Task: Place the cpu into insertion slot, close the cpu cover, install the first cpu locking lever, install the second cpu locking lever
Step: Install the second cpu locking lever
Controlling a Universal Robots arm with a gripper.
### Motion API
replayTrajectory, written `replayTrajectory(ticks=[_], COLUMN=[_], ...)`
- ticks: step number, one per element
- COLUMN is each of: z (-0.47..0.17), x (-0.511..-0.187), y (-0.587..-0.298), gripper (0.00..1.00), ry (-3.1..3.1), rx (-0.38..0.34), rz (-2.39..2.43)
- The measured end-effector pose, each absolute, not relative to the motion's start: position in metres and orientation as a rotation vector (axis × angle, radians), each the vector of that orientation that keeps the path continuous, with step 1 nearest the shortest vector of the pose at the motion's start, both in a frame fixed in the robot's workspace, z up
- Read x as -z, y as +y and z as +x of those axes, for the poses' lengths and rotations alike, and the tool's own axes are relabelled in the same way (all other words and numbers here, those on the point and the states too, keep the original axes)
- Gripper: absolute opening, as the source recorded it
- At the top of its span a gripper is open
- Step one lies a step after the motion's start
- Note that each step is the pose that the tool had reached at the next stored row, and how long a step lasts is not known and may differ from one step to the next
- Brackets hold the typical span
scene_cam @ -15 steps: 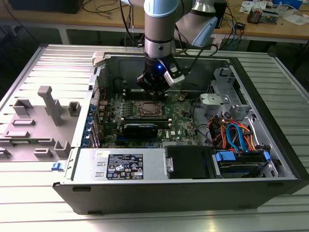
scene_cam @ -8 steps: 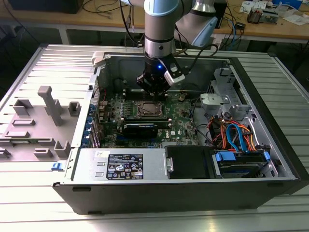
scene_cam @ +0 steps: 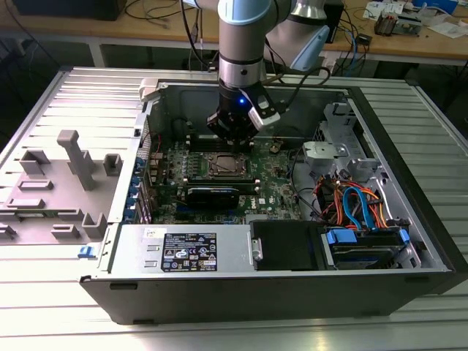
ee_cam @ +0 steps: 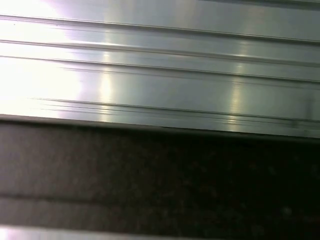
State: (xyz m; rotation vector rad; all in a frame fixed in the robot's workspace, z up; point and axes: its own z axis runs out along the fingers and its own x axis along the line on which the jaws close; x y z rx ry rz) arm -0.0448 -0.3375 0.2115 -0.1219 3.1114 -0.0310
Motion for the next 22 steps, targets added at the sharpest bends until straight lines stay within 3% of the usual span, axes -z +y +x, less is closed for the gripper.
replayTrajectory(ticks=[22], z=[-0.045], x=[-0.211], y=[-0.366], gripper=[0.11], ry=[3.111], rx=[0.033], rz=[-0.122])
